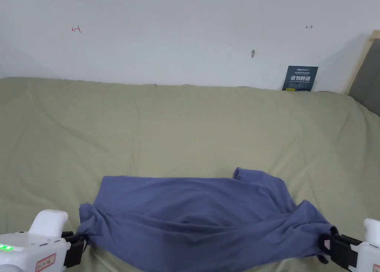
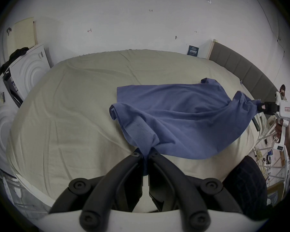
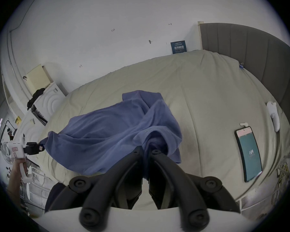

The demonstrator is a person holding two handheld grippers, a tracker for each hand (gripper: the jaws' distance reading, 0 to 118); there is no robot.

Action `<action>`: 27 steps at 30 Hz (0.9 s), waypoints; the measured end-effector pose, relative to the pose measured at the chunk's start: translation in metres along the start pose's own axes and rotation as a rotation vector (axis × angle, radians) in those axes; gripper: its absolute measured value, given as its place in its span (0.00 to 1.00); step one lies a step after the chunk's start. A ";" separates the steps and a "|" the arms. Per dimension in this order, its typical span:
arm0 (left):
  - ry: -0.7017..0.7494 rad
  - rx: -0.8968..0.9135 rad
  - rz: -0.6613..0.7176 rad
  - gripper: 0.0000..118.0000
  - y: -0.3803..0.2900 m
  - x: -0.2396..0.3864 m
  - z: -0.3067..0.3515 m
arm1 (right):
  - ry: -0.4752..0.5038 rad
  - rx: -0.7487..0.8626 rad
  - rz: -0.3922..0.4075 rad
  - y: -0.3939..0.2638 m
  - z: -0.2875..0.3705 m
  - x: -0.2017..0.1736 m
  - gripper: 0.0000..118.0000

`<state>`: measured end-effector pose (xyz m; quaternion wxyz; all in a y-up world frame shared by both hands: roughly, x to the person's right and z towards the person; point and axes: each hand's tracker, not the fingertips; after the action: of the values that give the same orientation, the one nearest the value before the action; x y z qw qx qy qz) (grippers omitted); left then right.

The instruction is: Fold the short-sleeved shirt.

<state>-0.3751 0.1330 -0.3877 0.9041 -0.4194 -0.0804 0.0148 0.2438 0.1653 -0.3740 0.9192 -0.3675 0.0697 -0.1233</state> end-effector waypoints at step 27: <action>0.208 0.630 -0.192 0.54 -0.060 0.135 0.170 | 0.020 0.691 0.358 -0.068 0.181 -0.149 0.84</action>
<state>-0.2715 0.2356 -0.2160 0.9898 -0.1094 -0.0183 -0.0891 0.1283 0.2788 -0.1907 0.9950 -0.0171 0.0964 0.0194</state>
